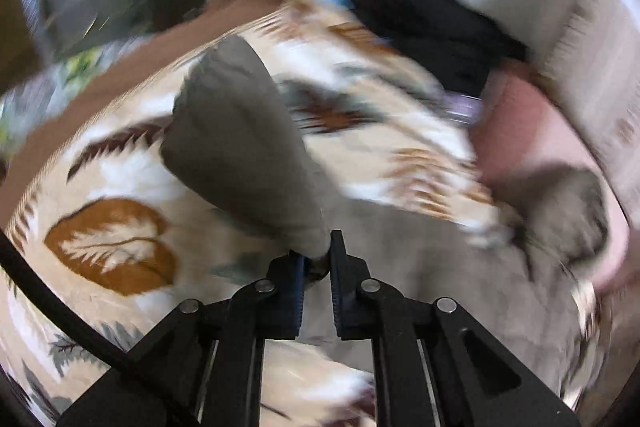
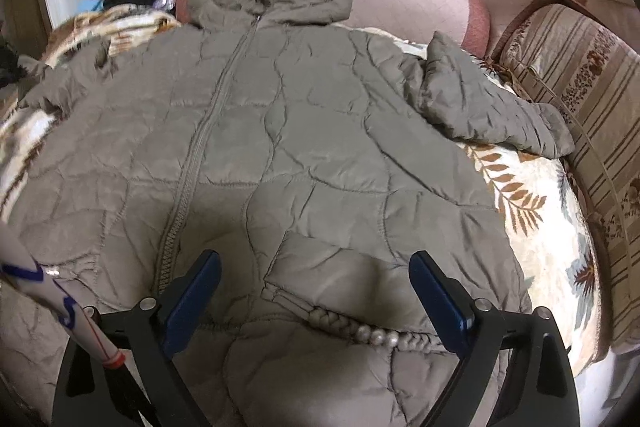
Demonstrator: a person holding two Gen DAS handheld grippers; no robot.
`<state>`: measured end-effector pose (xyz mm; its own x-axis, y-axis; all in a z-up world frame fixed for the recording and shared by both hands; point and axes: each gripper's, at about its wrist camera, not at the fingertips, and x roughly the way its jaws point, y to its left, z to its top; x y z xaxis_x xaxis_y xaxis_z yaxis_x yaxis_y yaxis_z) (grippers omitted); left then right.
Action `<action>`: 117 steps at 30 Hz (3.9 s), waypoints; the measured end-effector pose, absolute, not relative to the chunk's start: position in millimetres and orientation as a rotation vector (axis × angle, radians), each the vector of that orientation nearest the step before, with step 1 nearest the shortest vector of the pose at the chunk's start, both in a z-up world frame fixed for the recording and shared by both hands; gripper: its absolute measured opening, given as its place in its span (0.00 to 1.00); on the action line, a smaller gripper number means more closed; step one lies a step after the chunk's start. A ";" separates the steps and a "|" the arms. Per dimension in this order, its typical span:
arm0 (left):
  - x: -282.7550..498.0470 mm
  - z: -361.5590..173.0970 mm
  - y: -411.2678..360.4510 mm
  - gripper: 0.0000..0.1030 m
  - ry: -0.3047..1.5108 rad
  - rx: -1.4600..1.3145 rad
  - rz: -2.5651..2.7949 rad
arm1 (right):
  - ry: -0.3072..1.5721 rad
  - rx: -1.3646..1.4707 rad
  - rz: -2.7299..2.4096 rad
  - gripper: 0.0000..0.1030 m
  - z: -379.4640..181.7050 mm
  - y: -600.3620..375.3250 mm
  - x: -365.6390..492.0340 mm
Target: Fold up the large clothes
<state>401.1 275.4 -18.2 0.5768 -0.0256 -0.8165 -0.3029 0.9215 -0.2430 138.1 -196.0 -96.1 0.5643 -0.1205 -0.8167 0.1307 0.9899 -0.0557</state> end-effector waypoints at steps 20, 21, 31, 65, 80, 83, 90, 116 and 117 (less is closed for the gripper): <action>268.4 -10.6 -13.1 0.62 1.017 -0.201 -0.375 | 0.839 0.210 -0.178 0.95 -39.7 -266.2 62.3; 253.4 -12.2 -5.3 0.65 1.012 -0.186 -0.356 | 0.845 0.225 -0.164 0.95 -39.1 -266.7 64.5; 134.5 -48.1 67.8 0.68 0.961 -0.103 -0.068 | 0.955 0.346 0.002 0.95 -59.8 -243.7 178.7; 71.4 -47.6 45.9 0.68 0.927 -0.043 -0.061 | 1.103 0.488 -0.147 0.30 -119.5 -311.9 326.0; 44.3 -20.7 -25.7 0.73 0.911 0.163 -0.129 | 0.978 0.416 -0.362 0.59 -110.4 -501.6 185.5; 46.6 -23.3 -28.2 0.73 0.942 0.171 -0.118 | 0.964 0.529 -0.448 0.53 -133.0 -558.6 170.7; 63.8 -32.9 -34.0 0.73 0.998 0.140 -0.095 | 0.887 0.690 -0.577 0.53 -154.9 -645.0 176.5; 91.0 -60.9 -20.4 0.73 1.087 0.039 -0.046 | 0.749 0.459 -0.796 0.08 -50.6 -678.7 239.1; 88.6 -59.9 -16.1 0.73 1.081 0.033 -0.043 | 0.744 0.439 -0.794 0.08 -43.2 -669.6 237.7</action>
<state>88.6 -16.1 -59.9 0.4702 -0.0187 -0.8824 0.0508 0.9987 0.0058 237.7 -669.6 -43.2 0.4727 -0.4786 -0.7399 0.7694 0.6335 0.0818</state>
